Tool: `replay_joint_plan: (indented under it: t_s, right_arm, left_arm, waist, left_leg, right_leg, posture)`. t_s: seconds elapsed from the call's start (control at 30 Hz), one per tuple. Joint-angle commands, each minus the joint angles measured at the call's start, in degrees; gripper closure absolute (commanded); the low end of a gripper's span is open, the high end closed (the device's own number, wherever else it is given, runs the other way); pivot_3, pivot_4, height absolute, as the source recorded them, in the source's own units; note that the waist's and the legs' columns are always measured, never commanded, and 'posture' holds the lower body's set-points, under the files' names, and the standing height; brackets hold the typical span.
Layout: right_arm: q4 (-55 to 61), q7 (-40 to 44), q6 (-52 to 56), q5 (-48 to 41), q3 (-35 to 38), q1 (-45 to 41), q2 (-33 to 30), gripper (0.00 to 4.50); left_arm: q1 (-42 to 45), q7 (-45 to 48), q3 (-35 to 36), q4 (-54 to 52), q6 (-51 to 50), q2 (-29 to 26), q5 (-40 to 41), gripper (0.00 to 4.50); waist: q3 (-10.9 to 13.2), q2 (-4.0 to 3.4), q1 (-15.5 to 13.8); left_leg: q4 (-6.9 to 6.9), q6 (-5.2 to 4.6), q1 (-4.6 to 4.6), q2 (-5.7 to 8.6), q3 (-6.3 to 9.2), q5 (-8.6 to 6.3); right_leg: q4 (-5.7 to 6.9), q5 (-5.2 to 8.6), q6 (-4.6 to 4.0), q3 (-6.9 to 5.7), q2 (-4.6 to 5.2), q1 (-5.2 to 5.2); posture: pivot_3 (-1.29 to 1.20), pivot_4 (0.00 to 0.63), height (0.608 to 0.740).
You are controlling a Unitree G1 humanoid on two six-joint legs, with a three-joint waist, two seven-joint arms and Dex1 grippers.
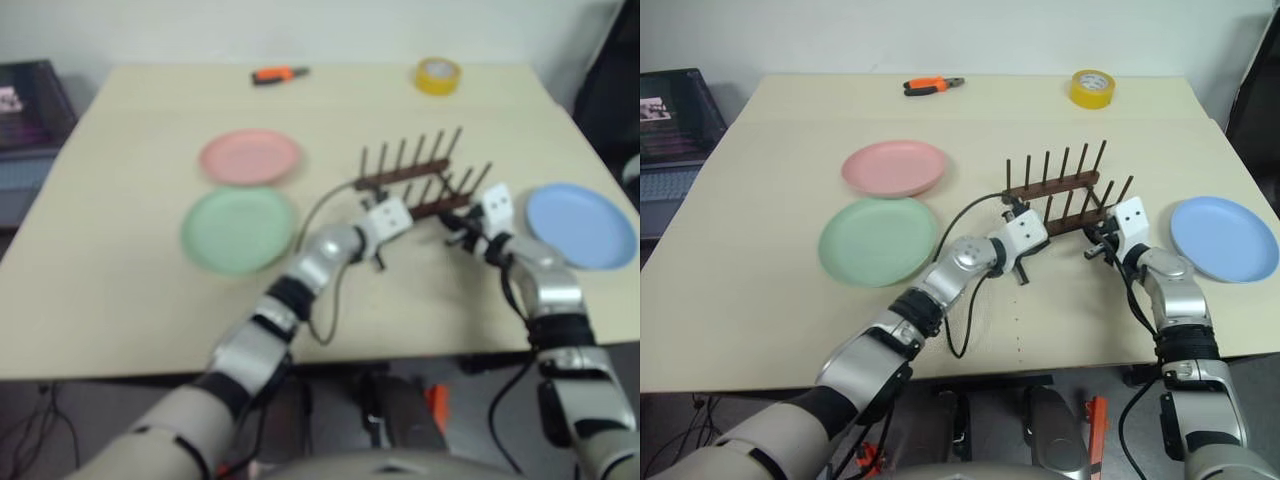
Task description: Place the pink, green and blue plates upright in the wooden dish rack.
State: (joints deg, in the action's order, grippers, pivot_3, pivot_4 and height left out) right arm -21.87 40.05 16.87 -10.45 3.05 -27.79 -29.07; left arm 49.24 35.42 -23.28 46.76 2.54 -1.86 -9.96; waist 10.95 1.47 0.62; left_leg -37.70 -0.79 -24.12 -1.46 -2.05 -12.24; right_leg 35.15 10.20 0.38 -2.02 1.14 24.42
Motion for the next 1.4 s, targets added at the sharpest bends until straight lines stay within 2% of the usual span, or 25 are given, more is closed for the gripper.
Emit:
replay_joint_plan:
  t_s: [0.03,0.13,0.3,0.43,0.57,0.7,0.83,1.03,1.2,1.4]
  right_arm:
    - [10.57,7.59,8.50,-5.20,-0.33,2.65,-3.97,4.50]
    - [20.11,11.28,16.46,-10.52,1.45,4.79,-7.67,4.50]
    - [32.62,15.02,29.56,-19.63,8.79,5.61,-18.47,4.50]
    - [34.02,16.56,31.61,-19.72,14.06,7.57,-28.49,4.50]
    - [33.25,18.02,31.54,-21.12,18.61,8.27,-33.15,4.50]
    - [33.40,17.81,30.20,-21.45,17.26,6.96,-32.71,4.50]
    - [34.50,16.50,30.29,-21.46,14.98,5.60,-31.20,4.50]
    - [36.40,16.02,31.30,-22.58,15.35,5.83,-31.38,4.50]
    - [36.75,15.41,31.23,-22.90,15.42,6.32,-31.63,4.50]
    - [36.45,15.20,30.63,-22.43,14.98,6.40,-31.89,4.50]
  left_arm:
    - [-2.23,3.24,-0.17,-6.73,0.09,-1.45,0.05,4.43]
    - [-5.06,6.41,0.90,-14.72,-3.59,-2.13,2.48,4.43]
    - [-10.97,10.63,1.94,-32.17,-12.78,-5.15,5.68,4.43]
    - [-13.87,14.21,2.45,-43.40,-20.47,-8.08,9.49,4.43]
    - [-14.11,16.02,2.48,-51.81,-28.67,-9.03,13.50,4.43]
    - [-11.48,10.12,-1.09,-42.25,-26.61,-6.79,7.60,4.43]
    - [-7.96,5.11,-3.02,-26.13,-20.56,-2.78,3.81,4.43]
    - [-1.64,-1.93,-1.68,-9.05,-12.12,0.16,0.70,4.43]
    - [1.23,-4.58,-0.55,-3.01,-7.42,-0.07,-0.53,4.43]
    - [0.70,-1.82,0.25,-5.24,-5.62,-2.18,-0.26,4.43]
  waist:
    - [0.00,-0.02,-0.26]
    - [0.01,-0.08,-0.36]
    - [0.04,-0.15,-0.67]
    - [0.03,-0.15,-0.68]
    - [0.04,-0.15,-0.65]
    - [0.02,-0.18,-0.68]
    - [0.01,-0.19,-0.55]
    - [0.01,-0.19,-0.87]
    - [0.01,-0.18,-0.83]
    - [0.01,-0.19,-0.71]
  left_leg:
    - [0.00,0.00,-0.01,-0.01,-0.01,0.00]
    - [0.02,0.05,-0.01,-0.05,0.01,-0.03]
    - [-0.09,0.06,-0.08,-0.05,0.06,-0.04]
    - [-0.16,0.08,-0.03,-0.05,0.07,-0.05]
    - [-0.15,0.10,0.01,-0.04,0.06,-0.06]
    - [-0.19,0.10,0.06,-0.01,0.10,-0.06]
    - [-0.21,0.10,0.10,0.04,0.07,-0.06]
    - [-0.16,0.09,-0.06,0.03,0.14,-0.07]
    - [-0.16,0.12,-0.08,0.02,0.09,-0.10]
    - [-0.16,0.12,-0.06,-0.02,0.09,-0.10]
  right_leg:
    - [0.00,0.00,0.01,0.01,0.01,0.00]
    - [0.00,0.00,0.01,-0.01,0.01,0.01]
    - [0.02,0.09,-0.15,-0.05,0.02,0.02]
    - [0.01,0.18,-0.30,-0.07,0.05,-0.03]
    - [0.01,0.20,-0.33,-0.07,0.04,-0.04]
    - [0.00,0.21,-0.32,-0.08,0.02,-0.12]
    - [-0.03,0.21,-0.31,-0.04,0.03,-0.15]
    - [-0.04,0.20,-0.30,-0.10,0.03,-0.05]
    - [-0.06,0.20,-0.29,-0.07,0.03,-0.03]
    - [-0.06,0.20,-0.29,-0.09,0.02,-0.03]
  posture:
    - [0.00,0.150,0.740]
    - [0.00,0.150,0.740]
    - [0.00,0.150,0.740]
    - [0.00,0.150,0.740]
    - [0.00,0.150,0.740]
    - [0.00,0.150,0.740]
    - [0.00,0.150,0.740]
    - [0.00,0.150,0.740]
    - [0.00,0.150,0.740]
    - [0.00,0.150,0.740]
